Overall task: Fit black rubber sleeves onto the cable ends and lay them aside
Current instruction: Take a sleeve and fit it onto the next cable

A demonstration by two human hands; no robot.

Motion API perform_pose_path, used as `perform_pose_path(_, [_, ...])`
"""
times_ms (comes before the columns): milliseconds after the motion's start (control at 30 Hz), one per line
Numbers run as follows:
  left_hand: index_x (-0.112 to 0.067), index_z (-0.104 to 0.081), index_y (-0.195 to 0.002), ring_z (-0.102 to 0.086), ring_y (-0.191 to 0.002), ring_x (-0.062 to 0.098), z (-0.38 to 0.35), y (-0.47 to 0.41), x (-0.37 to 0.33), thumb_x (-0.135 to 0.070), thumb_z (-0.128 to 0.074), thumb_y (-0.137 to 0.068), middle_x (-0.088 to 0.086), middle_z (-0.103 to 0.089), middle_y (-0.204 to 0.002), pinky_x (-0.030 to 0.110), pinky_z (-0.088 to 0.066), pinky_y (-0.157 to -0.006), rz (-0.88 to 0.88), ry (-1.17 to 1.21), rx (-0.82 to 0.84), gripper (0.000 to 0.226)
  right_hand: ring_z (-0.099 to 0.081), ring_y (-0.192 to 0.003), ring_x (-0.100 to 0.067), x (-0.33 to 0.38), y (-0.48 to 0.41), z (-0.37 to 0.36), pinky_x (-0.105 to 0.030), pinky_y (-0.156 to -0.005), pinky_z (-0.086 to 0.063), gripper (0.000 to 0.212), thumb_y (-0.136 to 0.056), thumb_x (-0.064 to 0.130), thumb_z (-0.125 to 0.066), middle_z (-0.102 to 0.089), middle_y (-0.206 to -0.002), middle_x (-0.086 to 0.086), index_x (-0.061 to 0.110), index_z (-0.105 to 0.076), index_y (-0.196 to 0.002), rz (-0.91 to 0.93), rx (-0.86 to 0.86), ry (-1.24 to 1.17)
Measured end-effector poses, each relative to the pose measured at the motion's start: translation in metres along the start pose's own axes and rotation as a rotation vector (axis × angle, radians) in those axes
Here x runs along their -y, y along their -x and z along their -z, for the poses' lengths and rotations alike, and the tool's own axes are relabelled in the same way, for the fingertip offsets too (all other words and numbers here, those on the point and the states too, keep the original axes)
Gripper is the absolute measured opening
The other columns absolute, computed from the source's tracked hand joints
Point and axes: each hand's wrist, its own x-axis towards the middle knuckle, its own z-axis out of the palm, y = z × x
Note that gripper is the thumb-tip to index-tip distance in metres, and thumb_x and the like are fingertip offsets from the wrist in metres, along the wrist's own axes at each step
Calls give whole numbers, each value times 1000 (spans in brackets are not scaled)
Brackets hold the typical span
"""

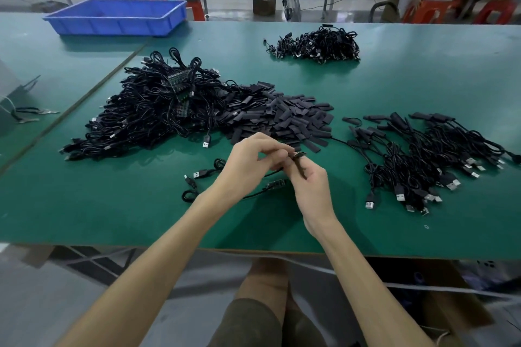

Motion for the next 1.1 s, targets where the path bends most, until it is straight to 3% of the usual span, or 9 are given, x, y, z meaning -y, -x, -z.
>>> perform_pose_path(100, [-23, -71, -104, -62, -93, 12, -2, 7, 9, -25, -71, -95, -10, -54, -105, 25, -51, -79, -47, -225, -76, 10, -73, -101, -14, -3, -3, 1, -34, -94, -56, 22, -110, 21, -51, -79, -103, 5, 23, -72, -115, -21, -104, -39])
perform_pose_path(167, [-29, -60, -102, -53, -93, 5, 0, 15, 17, -37, -75, -90, -16, -46, -102, 26, -48, -79, -36, -377, 16, 21, -74, -98, -16, -3, -5, 3, -37, -92, -57, 22, -112, 24, -45, -79, -101, 1, 20, -66, -119, -57, -184, -130])
perform_pose_path(267, [-28, -50, -103, -46, -92, 5, 2, 23, 31, -49, -76, -85, -13, -43, -102, 22, -39, -75, 61, -508, 152, 38, -74, -90, -16, 0, -6, 5, -29, -76, -57, 18, -112, 22, -43, -77, -87, -2, 12, -57, -116, -90, -277, -310])
perform_pose_path(367, [-27, -51, -94, -49, -85, 10, 9, 27, 40, -40, -76, -89, -11, -48, -95, 23, -37, -69, 140, -505, 176, 29, -71, -80, -16, 3, -6, 8, -25, -65, -55, 17, -112, 21, -45, -73, -81, -6, 5, -51, -112, -132, -319, -441])
perform_pose_path(533, [-25, -57, -83, -57, -77, 10, 30, 23, 40, -30, -78, -89, -6, -60, -87, 29, -46, -64, 323, -519, 159, 23, -66, -68, -15, 7, -6, 14, -27, -64, -50, 17, -111, 21, -47, -71, -70, -3, 9, -53, -100, -201, -349, -620])
perform_pose_path(700, [-16, -64, -85, -64, -83, 24, 61, 13, 33, -33, -78, -89, 4, -68, -92, 34, -48, -69, 524, -800, 184, 23, -66, -70, -15, 8, -6, 12, -25, -61, -49, 18, -111, 22, -47, -68, -70, 1, 11, -56, -100, -194, -331, -591])
perform_pose_path(800, [-10, -64, -98, -64, -91, 32, 73, 3, 24, -27, -76, -90, 11, -68, -103, 39, -51, -77, 574, -941, 186, 23, -63, -76, -14, 7, -5, 9, -23, -62, -50, 20, -111, 21, -47, -68, -74, 3, 13, -65, -108, -141, -306, -466])
perform_pose_path(967, [-1, -64, -104, -65, -91, 37, 63, -31, 17, -30, -59, -103, 16, -66, -104, 47, -55, -85, 448, -705, 30, 29, -64, -80, -11, 4, -5, 5, -23, -66, -52, 25, -108, 17, -55, -69, -90, 2, 24, -74, -123, -68, -235, -300])
perform_pose_path(1100, [-1, -47, -92, -55, -81, 35, 40, -57, 24, -40, -56, -103, 15, -57, -105, 42, -43, -70, 430, -769, 29, 41, -64, -71, -9, 3, -3, 3, -20, -62, -49, 25, -103, 13, -62, -72, -86, 5, 27, -76, -119, -54, -198, -248])
